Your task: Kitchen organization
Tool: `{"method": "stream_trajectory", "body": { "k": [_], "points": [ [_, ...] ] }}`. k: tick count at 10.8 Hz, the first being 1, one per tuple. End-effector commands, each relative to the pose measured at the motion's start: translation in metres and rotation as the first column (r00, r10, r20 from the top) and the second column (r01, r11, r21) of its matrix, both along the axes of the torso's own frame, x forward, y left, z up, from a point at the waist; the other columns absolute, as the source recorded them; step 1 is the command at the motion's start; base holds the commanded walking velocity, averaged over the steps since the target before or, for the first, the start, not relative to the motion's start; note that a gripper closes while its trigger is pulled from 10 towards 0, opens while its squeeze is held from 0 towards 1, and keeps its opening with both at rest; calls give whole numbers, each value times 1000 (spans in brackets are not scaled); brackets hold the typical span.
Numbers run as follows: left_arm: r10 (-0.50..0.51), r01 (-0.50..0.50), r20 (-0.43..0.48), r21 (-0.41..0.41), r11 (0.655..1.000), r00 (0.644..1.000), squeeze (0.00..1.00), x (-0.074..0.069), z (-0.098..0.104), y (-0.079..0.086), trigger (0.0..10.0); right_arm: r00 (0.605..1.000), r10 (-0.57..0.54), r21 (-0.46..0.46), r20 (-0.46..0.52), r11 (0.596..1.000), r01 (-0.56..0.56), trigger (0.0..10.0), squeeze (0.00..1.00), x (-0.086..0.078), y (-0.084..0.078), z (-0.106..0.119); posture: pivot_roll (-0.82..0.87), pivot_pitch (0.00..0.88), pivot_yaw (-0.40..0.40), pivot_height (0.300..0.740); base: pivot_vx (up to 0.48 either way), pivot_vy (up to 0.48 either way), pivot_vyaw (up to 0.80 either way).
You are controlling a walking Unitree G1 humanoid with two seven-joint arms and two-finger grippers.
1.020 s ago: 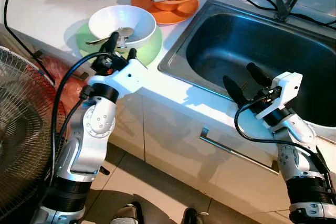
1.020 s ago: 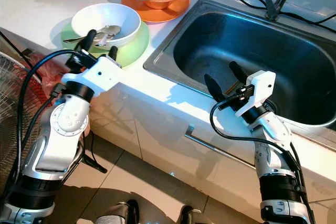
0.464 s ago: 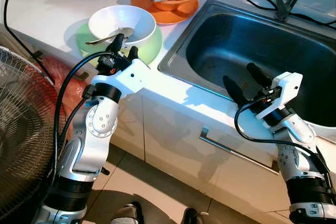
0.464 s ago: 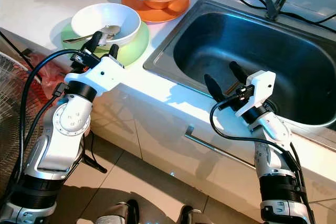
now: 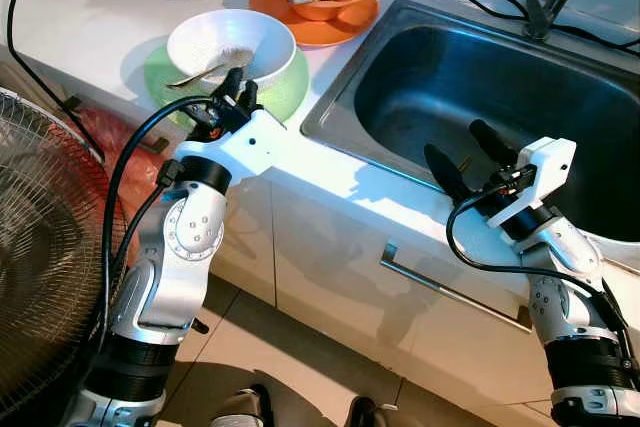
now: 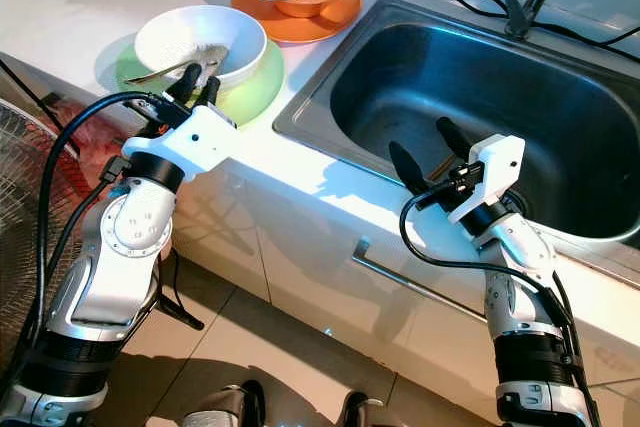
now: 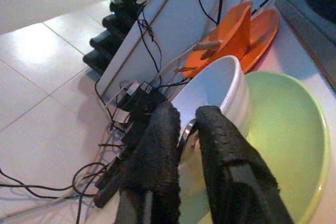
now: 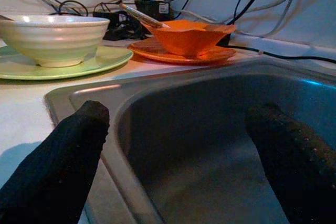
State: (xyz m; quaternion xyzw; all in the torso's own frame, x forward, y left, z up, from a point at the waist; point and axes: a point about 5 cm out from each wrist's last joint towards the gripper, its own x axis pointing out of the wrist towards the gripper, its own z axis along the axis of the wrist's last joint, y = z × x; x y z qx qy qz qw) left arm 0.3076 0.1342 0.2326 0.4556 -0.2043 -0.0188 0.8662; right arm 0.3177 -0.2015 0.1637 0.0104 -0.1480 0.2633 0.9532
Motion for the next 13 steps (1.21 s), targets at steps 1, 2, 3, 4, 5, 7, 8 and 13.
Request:
{"method": "stream_trajectory", "body": {
  "k": [1,2,3,4,5,7,8,13],
  "points": [
    [-11,11,8,1,1000,1000,0,0,1,-4,0,996,19,1,-90,1000,-19,10000,0,-4,5,-21,116,175,-50,740,0,0,0],
    [-13,13,11,0,1000,1000,0,0,2,-4,0,996,20,1,-90,1000,-20,10000,0,-3,6,-21,118,173,-49,740,0,0,0],
    [-24,24,30,-17,1000,999,0,-1,6,-5,0,996,22,2,-90,1000,-21,10000,0,-3,7,-21,120,170,-50,740,0,0,0],
    [-45,46,57,-20,999,997,0,-2,11,-7,0,996,24,2,-90,1000,-24,10000,0,-3,8,-21,120,170,-50,740,0,0,0],
    [-53,56,78,-30,998,995,0,-4,14,-9,0,996,25,3,-90,1000,-25,10000,0,-3,8,-21,120,170,-50,740,0,0,0],
    [-59,61,75,-31,998,995,0,-4,13,-11,1176,996,25,4,-89,1000,-24,10000,0,-3,8,-22,120,156,-50,740,0,0,0],
    [-61,63,67,-31,998,996,0,-4,12,-11,9843,996,24,4,-88,1000,-24,10000,0,-3,7,-21,119,155,-50,740,0,0,0],
    [-94,93,-54,-21,995,994,0,-2,-6,-17,10000,995,29,-3,-93,1000,-30,10000,0,-3,9,-22,118,173,-55,740,0,0,0]
  ]
}}
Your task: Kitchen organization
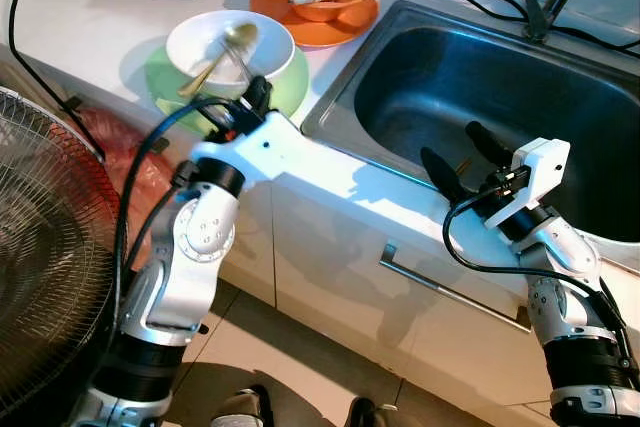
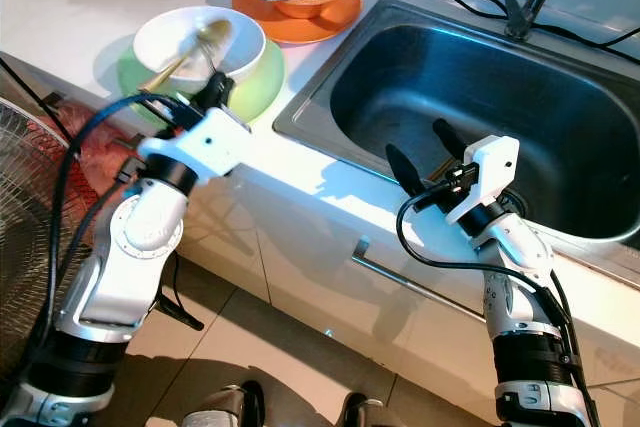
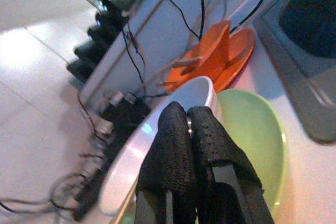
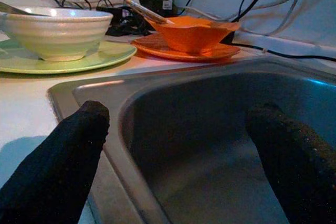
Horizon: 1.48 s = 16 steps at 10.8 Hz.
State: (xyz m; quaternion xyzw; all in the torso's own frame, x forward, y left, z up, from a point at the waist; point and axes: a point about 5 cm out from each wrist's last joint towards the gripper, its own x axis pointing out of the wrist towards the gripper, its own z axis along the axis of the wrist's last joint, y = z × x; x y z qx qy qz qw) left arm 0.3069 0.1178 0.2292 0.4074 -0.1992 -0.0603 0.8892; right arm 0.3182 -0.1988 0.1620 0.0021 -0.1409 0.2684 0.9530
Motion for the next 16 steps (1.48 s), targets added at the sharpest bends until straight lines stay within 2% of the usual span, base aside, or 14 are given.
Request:
{"method": "stream_trajectory", "body": {
  "k": [1,2,3,4,5,6,7,8,10,11,13,14,16],
  "points": [
    [-28,16,-99,-125,992,995,0,1,-8,-4,10000,996,27,15,-86,1000,-25,10000,0,-4,7,-20,117,179,-60,740,0,0,0],
    [-74,35,-121,-295,955,990,0,0,-5,-8,10000,996,27,15,-87,1000,-26,10000,0,-4,7,-20,117,179,-60,740,0,0,0],
    [-130,72,-101,-445,892,986,0,-1,7,-12,10000,996,29,12,-87,1000,-28,10000,0,-4,6,-20,117,183,-64,740,0,0,0],
    [-146,84,-92,-485,871,985,0,-2,10,-12,10000,996,29,12,-88,1000,-28,10000,0,-4,6,-20,117,183,-64,740,0,0,0],
    [-156,94,-63,-563,821,986,0,-2,20,-6,10000,996,32,12,-89,999,-31,10000,0,-3,7,-20,117,182,-66,740,0,0,0],
    [-154,101,-43,-576,811,987,0,-2,26,-3,10000,996,32,13,-89,999,-31,10000,0,-3,7,-20,119,182,-66,740,0,0,0],
    [-144,107,-19,-577,810,989,0,-3,32,0,10000,996,34,17,-88,999,-32,10000,0,-3,8,-20,119,181,-66,740,0,0,0],
    [-139,135,35,-552,823,990,0,-6,42,-1,10000,995,35,20,-89,999,-33,10000,0,-3,8,-20,121,181,-68,740,0,0,0],
    [-179,205,99,-526,826,979,0,-10,58,-8,10000,995,36,22,-89,999,-34,10000,0,-3,8,-20,122,180,-69,740,0,0,0],
    [-196,229,118,-538,811,973,0,-12,61,-10,10000,995,37,23,-89,999,-35,10000,0,-2,9,-20,123,180,-69,740,0,0,0],
    [-204,228,103,-505,832,973,0,-12,59,-12,10000,996,35,23,-87,999,-33,10000,0,-3,8,-19,120,178,-67,740,0,0,0],
    [-207,233,107,-450,862,972,0,-12,60,-14,10000,996,34,24,-87,999,-32,10000,0,-3,8,-19,120,178,-66,740,0,0,0],
    [-215,239,124,-219,946,969,0,-10,58,-21,10000,996,32,27,-86,999,-30,10000,0,-2,9,-19,121,177,-62,740,0,0,0]
  ]
}}
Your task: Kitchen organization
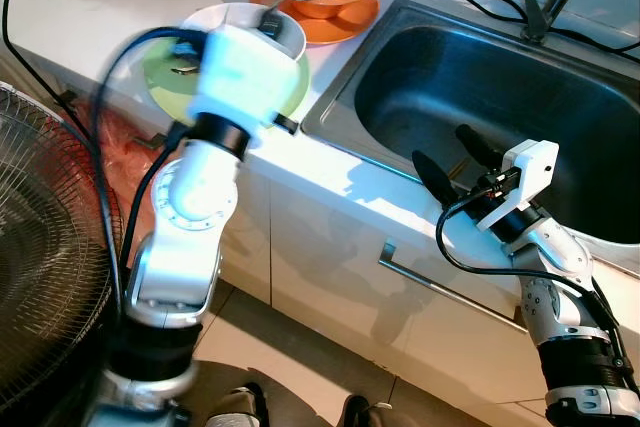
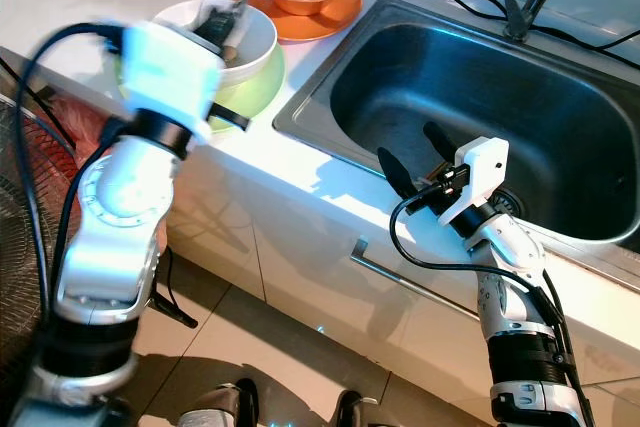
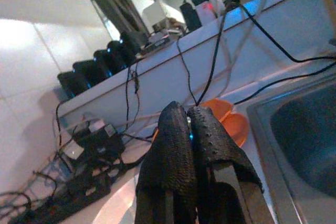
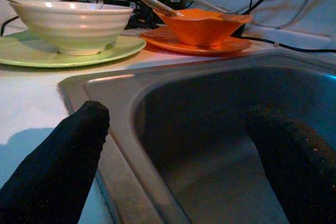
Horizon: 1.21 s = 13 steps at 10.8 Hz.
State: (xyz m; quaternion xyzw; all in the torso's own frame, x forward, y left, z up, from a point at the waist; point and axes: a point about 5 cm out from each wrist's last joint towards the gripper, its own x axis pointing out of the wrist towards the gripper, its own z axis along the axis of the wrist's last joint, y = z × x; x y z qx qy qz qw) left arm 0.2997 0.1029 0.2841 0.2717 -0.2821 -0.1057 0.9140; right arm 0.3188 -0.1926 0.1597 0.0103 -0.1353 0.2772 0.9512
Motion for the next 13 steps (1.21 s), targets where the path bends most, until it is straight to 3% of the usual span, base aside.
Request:
{"method": "stream_trajectory", "body": {
  "k": [1,4,6,8,10,13],
  "points": [
    [-53,52,32,31,998,998,0,-3,4,-9,10000,997,10,20,-70,1000,-8,10000,0,-3,4,-17,119,175,-58,740,0,0,0],
    [-142,141,49,28,990,989,0,0,4,-24,10000,998,7,26,-70,1000,-5,10000,0,-3,5,-18,115,165,-52,740,0,0,0],
    [-219,220,19,-106,970,975,0,10,2,-32,10000,998,4,31,-67,1000,-2,10000,0,-3,4,-17,108,157,-46,740,0,0,0],
    [-270,264,-7,-176,948,963,0,16,-3,-35,10000,998,11,29,-65,1000,-9,10000,0,-5,2,-17,97,152,-38,740,0,0,0],
    [-369,344,-50,-263,901,928,0,20,-11,-43,10000,998,19,26,-60,999,-18,10000,0,-8,-3,-16,89,155,-33,740,0,0,0],
    [-469,423,-119,-281,861,875,0,22,-19,-58,10000,998,42,25,-56,999,-41,10000,0,-12,-5,-14,83,165,-30,740,0,0,0]
  ]
}}
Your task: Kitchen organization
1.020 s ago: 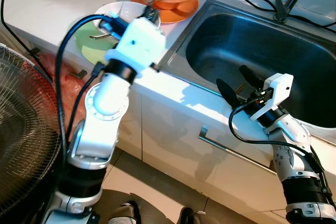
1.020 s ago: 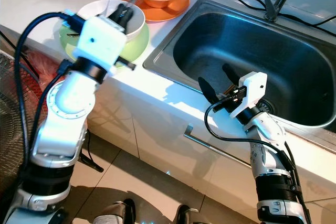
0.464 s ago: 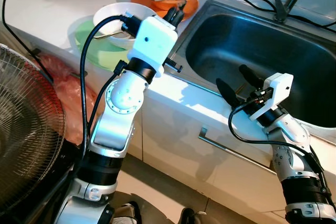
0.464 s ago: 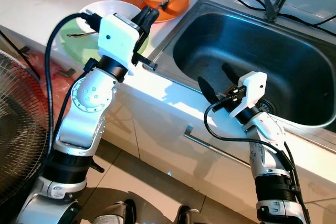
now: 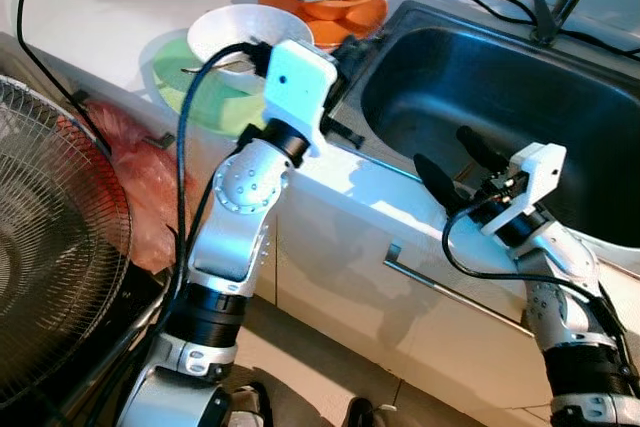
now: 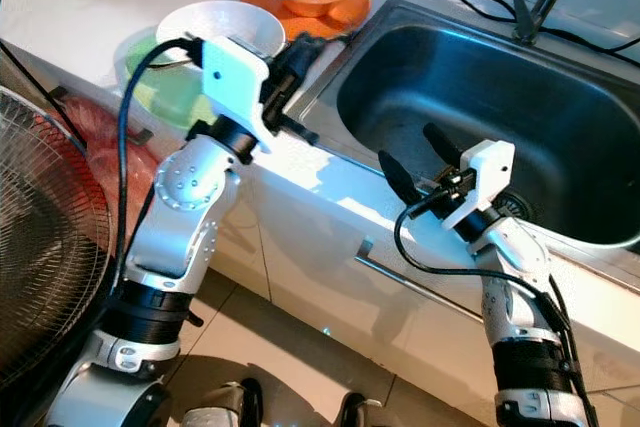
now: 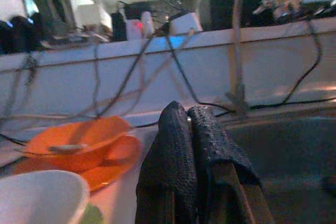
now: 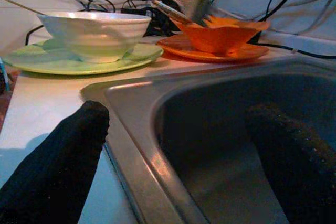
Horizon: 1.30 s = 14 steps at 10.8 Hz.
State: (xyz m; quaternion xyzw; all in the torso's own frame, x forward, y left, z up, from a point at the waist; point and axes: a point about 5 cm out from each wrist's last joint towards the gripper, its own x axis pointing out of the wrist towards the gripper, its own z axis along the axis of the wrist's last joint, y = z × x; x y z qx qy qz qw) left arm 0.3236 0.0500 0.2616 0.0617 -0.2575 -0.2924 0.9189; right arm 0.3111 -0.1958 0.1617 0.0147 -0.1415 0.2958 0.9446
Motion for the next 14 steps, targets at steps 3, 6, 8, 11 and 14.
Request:
{"method": "stream_trajectory", "body": {
  "k": [3,6,8,11,14],
  "points": [
    [-83,77,-114,-57,995,990,0,12,-10,-9,10000,998,26,21,-60,999,-25,10000,0,-9,-7,-12,70,171,-19,740,0,0,0],
    [-104,88,-168,-100,991,980,0,23,-14,-3,10000,998,3,-30,-61,1000,-5,10000,0,-12,-26,-7,60,175,-12,740,0,0,0],
    [-107,80,-206,-132,988,973,0,32,-17,0,10000,998,6,-53,-56,999,-9,10000,0,-13,-31,-2,59,174,-9,740,0,0,0],
    [-163,111,-281,-189,976,946,0,39,-28,-13,10000,1000,16,-57,-18,998,-17,10000,0,-14,-32,10,46,173,-1,740,0,0,0],
    [-215,144,-321,-230,962,922,0,44,-31,-27,10000,999,37,-50,15,998,-37,10000,0,-16,-28,19,34,172,9,740,0,0,0]
  ]
}}
